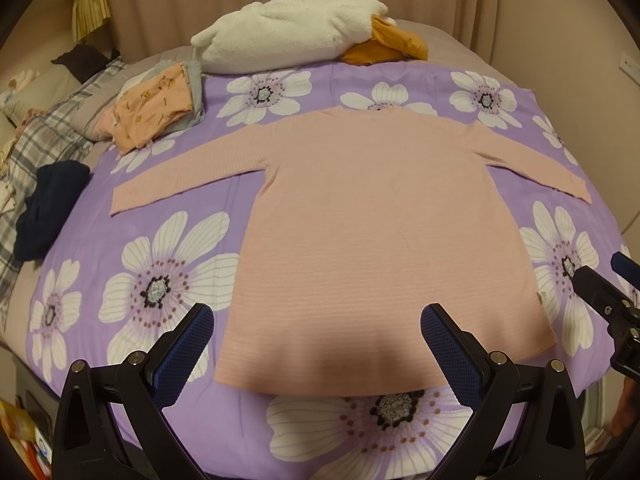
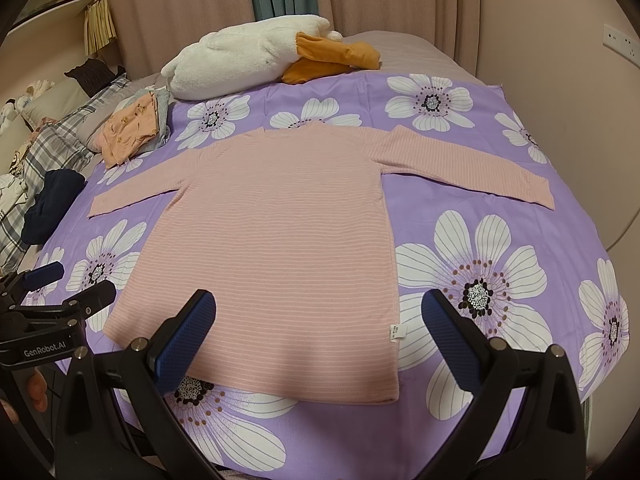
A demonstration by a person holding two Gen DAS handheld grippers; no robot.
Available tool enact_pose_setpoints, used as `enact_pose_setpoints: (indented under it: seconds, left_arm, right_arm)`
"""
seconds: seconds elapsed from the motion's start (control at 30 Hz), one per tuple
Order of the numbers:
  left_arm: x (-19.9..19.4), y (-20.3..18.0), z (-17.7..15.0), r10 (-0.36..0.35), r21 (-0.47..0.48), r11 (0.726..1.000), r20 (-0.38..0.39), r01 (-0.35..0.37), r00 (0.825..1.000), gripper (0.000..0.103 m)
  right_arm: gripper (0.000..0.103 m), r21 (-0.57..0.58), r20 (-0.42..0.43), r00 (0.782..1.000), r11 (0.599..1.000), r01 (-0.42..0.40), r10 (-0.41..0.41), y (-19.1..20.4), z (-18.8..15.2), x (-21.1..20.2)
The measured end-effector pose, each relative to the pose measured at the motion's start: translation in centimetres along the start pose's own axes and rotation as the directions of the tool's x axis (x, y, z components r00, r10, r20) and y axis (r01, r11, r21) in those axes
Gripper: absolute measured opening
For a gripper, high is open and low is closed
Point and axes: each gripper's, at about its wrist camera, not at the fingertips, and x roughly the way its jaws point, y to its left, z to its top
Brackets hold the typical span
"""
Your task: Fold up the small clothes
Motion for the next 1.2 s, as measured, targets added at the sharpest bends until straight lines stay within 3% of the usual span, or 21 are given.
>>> enact_pose_setpoints:
  seconds: [0.77,1.2]
  left_arm:
    - [0.1,0.0,-0.2,0.004,0.002,1.000,-0.003,-0.004,1.000,0.102]
    - [3.0,-0.4,1.2,-0.021,0.005,1.000,-0.051,0.021,0.998,0.102]
  right_arm:
    - [0.103,0.003,-0.002,1.000,1.000,-0.001,0.001,0.1,0.2,0.1]
    - [0.103,0.070,-0.009,1.000,0.997,-0.016,0.017,-2.4,0.0,2.4]
